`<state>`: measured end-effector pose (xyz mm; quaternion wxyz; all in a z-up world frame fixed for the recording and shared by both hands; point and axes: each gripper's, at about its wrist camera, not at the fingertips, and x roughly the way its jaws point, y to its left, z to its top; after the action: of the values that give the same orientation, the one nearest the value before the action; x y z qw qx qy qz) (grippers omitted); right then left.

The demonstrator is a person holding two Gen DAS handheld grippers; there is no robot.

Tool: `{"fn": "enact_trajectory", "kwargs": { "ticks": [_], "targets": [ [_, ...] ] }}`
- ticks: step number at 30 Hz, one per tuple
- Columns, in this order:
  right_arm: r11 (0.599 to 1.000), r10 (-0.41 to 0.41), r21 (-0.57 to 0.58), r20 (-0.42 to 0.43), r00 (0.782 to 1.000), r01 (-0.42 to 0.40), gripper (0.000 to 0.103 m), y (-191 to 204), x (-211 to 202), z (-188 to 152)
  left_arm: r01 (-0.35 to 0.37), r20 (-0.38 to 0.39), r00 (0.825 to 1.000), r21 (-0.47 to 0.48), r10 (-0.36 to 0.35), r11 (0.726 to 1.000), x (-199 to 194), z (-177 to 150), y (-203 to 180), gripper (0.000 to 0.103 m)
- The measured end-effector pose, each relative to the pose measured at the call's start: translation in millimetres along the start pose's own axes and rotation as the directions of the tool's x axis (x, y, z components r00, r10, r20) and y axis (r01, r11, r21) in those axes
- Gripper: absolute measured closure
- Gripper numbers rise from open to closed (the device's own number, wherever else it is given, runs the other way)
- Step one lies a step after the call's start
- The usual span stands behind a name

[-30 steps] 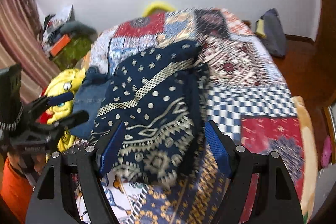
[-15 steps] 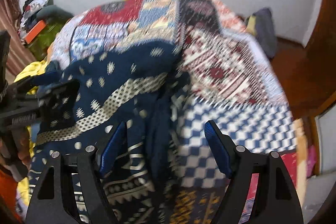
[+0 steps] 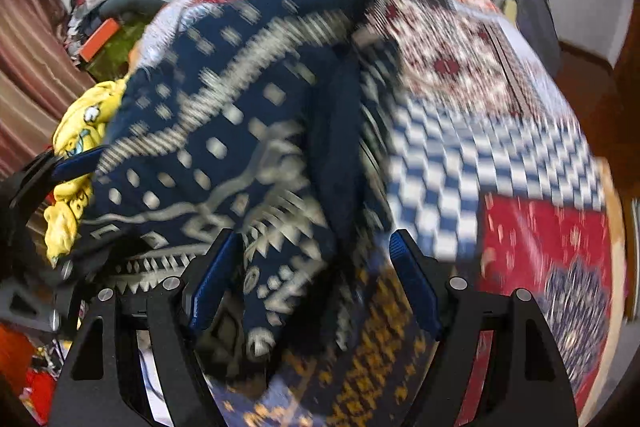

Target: Fold large clothes

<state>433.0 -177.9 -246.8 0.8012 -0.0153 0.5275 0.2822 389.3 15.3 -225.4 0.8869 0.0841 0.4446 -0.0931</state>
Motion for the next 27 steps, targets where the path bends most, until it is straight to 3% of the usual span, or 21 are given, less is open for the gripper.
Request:
{"fn": "enact_trajectory", "kwargs": {
  "ticks": [6, 11, 17, 22, 27],
  "targets": [
    [0.995, -0.005, 0.095, -0.015, 1.000, 0.007, 0.028, -28.7, -26.3, -27.6, 0.032, -0.018, 0.999, 0.029, -0.032, 0.999, -22.6, -33.6, -13.9, 0.010],
    [0.996, -0.012, 0.092, 0.054, 0.998, 0.007, 0.028, -28.1, -62.4, -26.9, 0.035, 0.032, 0.999, -0.093, -0.032, 0.995, -52.0, -34.1, 16.7, 0.010],
    [0.992, 0.086, 0.083, 0.154, 0.984, -0.099, 0.028, -8.8, -88.3, -3.6, 0.000, 0.087, 0.996, -0.230, 0.021, 0.973, -67.4, -13.4, 66.2, 0.009],
    [0.987, 0.128, 0.077, 0.142, 0.982, -0.139, 0.025, 5.6, -56.8, 18.2, 0.121, 0.057, 0.993, -0.366, -0.108, 0.923, -36.2, 0.9, 103.9, 0.009],
    [0.973, 0.157, 0.160, 0.056, 0.986, -0.164, 0.025, -5.5, -6.6, 28.0, 0.277, 0.012, 0.952, -0.464, -0.307, 0.841, 22.4, 6.0, 117.4, 0.009]
  ]
}}
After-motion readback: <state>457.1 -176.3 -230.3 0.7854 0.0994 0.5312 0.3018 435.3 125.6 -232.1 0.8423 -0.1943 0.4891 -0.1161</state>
